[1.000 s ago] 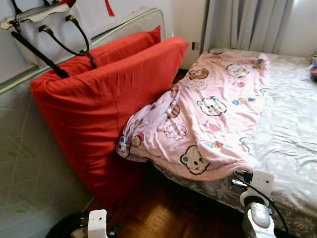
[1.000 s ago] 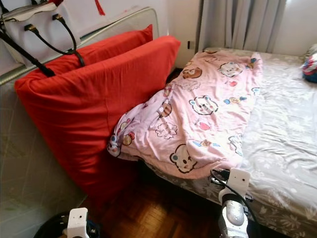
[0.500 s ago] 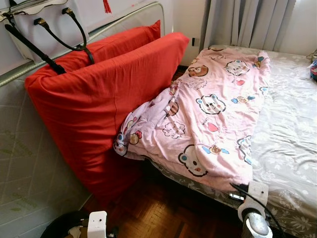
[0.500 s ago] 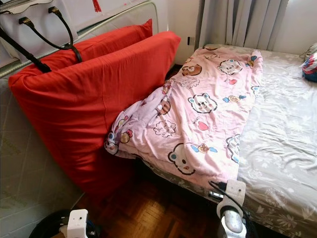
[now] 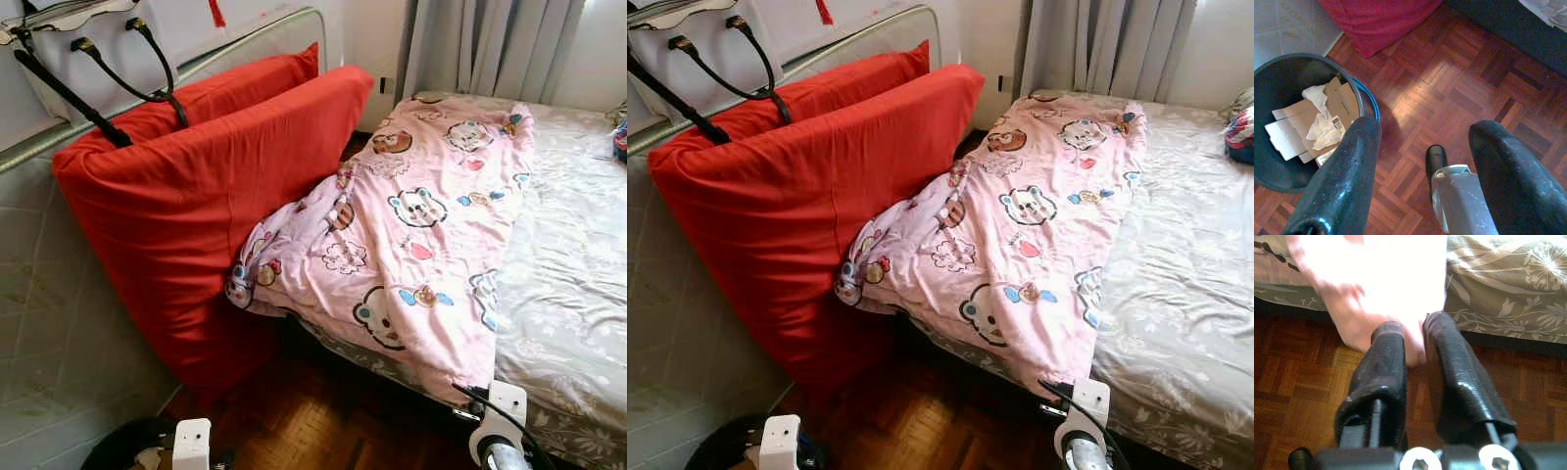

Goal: Clean up the room

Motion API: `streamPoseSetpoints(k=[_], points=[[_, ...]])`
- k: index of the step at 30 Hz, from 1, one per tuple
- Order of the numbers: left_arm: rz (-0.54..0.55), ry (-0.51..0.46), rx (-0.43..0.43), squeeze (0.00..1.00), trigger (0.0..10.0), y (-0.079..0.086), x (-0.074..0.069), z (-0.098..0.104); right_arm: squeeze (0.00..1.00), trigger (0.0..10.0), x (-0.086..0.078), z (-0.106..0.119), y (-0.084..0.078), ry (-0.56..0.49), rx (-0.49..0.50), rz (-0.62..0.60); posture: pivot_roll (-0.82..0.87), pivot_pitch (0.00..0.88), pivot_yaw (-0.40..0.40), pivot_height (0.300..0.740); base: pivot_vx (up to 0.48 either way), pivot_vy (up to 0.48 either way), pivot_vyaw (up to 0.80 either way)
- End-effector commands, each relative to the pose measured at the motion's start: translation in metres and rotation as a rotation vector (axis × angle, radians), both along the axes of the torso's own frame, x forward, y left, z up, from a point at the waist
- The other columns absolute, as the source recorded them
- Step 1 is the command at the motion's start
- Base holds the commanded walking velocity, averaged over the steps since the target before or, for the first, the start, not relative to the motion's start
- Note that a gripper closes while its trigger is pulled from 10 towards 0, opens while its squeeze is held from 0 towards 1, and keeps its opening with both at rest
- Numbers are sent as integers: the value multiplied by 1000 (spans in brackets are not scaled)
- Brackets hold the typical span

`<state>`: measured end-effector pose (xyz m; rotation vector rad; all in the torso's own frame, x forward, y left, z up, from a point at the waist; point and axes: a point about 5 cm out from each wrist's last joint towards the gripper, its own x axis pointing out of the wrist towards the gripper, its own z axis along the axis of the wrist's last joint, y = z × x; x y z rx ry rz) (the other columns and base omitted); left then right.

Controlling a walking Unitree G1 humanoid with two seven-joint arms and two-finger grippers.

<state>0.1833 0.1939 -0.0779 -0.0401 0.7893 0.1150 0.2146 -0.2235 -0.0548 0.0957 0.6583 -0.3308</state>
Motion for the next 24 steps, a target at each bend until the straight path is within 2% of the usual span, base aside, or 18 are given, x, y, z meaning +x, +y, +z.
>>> streamPoseSetpoints(k=[1,2,3,9,15,19,24], points=[[5,24,7,0,10000,5,-4,-2,1000,10000,-3,-3,-1,24,9,-11,-14,0,67,740,0,0,0],[5,23,7,0,10000,6,-4,-2,788,10000,-4,-3,-1,29,12,-9,-15,0,68,740,0,0,0],[4,24,7,0,10000,6,-4,-2,0,10000,-5,-5,2,43,26,6,-16,0,68,740,0,0,0],[3,28,6,0,10000,5,-4,-2,0,10000,-15,-14,9,110,65,45,-23,0,70,740,0,0,0],[3,42,0,0,10000,5,-6,-3,0,10000,-36,-30,33,243,115,192,-19,0,62,740,0,0,0],[8,45,-3,0,10000,5,-7,-4,0,10000,-38,-31,36,250,122,186,-21,0,64,740,0,0,0],[1,57,-1,0,10000,4,-9,-5,0,10000,-41,-34,46,283,103,276,-33,0,67,740,0,0,0]])
